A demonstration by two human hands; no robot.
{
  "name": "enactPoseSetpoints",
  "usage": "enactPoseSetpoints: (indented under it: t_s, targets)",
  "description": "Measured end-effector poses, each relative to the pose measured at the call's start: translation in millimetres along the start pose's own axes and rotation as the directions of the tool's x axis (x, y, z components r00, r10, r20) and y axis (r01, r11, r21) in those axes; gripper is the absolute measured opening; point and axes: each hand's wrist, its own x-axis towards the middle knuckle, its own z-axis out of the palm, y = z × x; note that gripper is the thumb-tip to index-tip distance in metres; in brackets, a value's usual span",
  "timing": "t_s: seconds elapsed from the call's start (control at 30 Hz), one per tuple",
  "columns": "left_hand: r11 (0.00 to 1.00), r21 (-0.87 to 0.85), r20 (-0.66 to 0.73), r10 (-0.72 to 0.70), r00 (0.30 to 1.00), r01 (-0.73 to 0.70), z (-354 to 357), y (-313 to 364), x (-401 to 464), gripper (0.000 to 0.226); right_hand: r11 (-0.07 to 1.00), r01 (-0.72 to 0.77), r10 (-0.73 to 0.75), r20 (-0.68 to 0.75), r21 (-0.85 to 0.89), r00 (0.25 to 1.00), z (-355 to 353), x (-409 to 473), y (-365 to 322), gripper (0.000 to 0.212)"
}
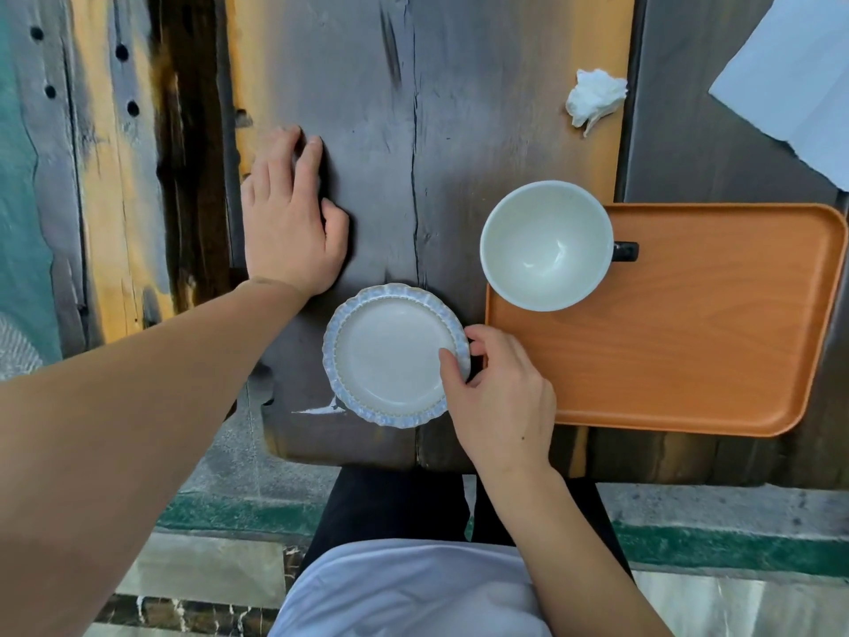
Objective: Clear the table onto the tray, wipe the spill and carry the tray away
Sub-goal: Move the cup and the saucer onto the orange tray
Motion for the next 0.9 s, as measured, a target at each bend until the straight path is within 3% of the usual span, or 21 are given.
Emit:
enactPoseSetpoints:
  t_s: [0.3,0.63,0.9]
  targets:
    - [1.000,0.015,0.009,0.003,1.000,-0.003,2,-3,0,0.059,0.998,-0.030,0.028,-0.042,-0.052,0.999,9,-5,-7,0.017]
    - [1.000,0.019,0.034,-0.002,0.999,0.001,0,-3,-1,0.059,0.956,-0.155,0.124,0.133,0.249,0.983,2,-11,0,0.017]
    - [1.000,0.003,0.053,-0.001,0.999,0.001,-3,-2,-2,0.059,0.845,-0.293,0.180,0.278,0.447,0.943,-47,-7,36,0.015]
